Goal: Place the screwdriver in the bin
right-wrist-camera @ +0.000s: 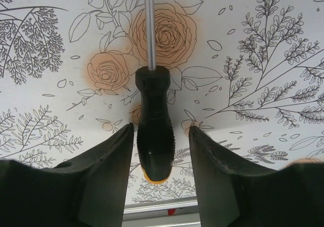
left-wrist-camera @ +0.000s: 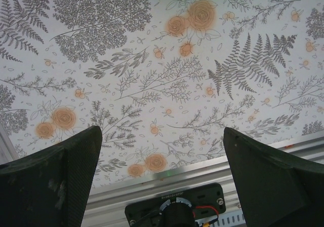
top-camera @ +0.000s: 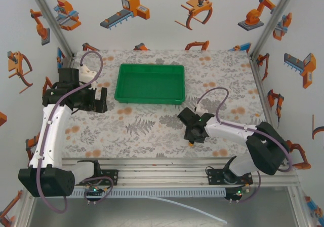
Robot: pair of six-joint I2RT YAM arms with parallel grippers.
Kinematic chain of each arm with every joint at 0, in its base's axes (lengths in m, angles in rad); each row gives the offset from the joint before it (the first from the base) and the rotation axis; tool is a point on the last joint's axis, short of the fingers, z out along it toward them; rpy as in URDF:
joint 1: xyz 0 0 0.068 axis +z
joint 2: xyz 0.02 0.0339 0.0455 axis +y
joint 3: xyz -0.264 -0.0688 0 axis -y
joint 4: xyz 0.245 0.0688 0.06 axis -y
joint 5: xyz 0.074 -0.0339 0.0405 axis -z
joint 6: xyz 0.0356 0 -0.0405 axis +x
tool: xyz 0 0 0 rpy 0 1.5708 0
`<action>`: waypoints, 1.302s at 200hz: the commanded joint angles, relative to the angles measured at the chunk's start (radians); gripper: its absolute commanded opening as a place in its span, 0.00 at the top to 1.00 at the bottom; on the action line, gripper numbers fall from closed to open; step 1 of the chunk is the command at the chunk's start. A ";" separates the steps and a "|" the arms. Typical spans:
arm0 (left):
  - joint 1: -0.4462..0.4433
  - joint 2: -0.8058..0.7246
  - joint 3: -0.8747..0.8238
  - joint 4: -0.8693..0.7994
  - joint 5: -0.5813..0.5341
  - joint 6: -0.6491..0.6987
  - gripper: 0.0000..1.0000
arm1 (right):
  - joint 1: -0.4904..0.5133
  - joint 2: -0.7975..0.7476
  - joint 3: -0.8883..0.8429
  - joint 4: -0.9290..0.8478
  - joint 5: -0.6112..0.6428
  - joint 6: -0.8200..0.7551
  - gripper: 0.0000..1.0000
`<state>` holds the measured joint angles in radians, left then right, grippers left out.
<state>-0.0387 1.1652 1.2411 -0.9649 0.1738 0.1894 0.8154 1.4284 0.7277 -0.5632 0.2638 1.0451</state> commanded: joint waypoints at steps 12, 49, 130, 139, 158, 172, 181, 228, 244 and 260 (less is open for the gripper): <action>-0.006 -0.011 -0.005 -0.008 0.018 -0.008 0.03 | 0.010 0.007 -0.033 -0.025 0.041 0.027 0.57; -0.006 -0.013 -0.003 -0.009 0.016 -0.010 0.03 | 0.011 -0.013 -0.035 -0.028 0.052 0.021 0.66; -0.006 -0.013 0.013 -0.012 0.007 -0.008 0.03 | 0.012 -0.143 0.001 -0.103 0.137 -0.011 0.77; -0.006 -0.013 0.013 -0.012 0.009 -0.008 0.03 | 0.013 -0.161 0.010 -0.118 0.150 -0.014 0.77; -0.006 -0.012 0.017 -0.012 0.010 -0.010 0.03 | 0.011 -0.195 0.022 -0.139 0.171 -0.023 0.77; -0.006 -0.011 0.018 -0.012 0.010 -0.011 0.03 | 0.011 -0.217 0.031 -0.155 0.184 -0.029 0.77; -0.006 -0.012 0.018 -0.011 0.010 -0.011 0.03 | 0.011 -0.228 0.037 -0.164 0.193 -0.037 0.77; -0.007 -0.013 0.017 -0.012 0.000 -0.007 0.03 | 0.002 -0.247 0.108 -0.218 0.221 -0.084 0.77; -0.007 -0.016 0.011 -0.011 -0.006 0.000 0.03 | 0.001 -0.235 0.140 -0.225 0.224 -0.105 0.77; -0.007 -0.023 0.001 -0.012 -0.008 0.006 0.03 | -0.001 -0.219 0.176 -0.227 0.225 -0.131 0.77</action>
<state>-0.0406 1.1648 1.2411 -0.9649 0.1726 0.1894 0.8196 1.1946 0.8360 -0.7593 0.4412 0.9634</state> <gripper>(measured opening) 0.974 0.332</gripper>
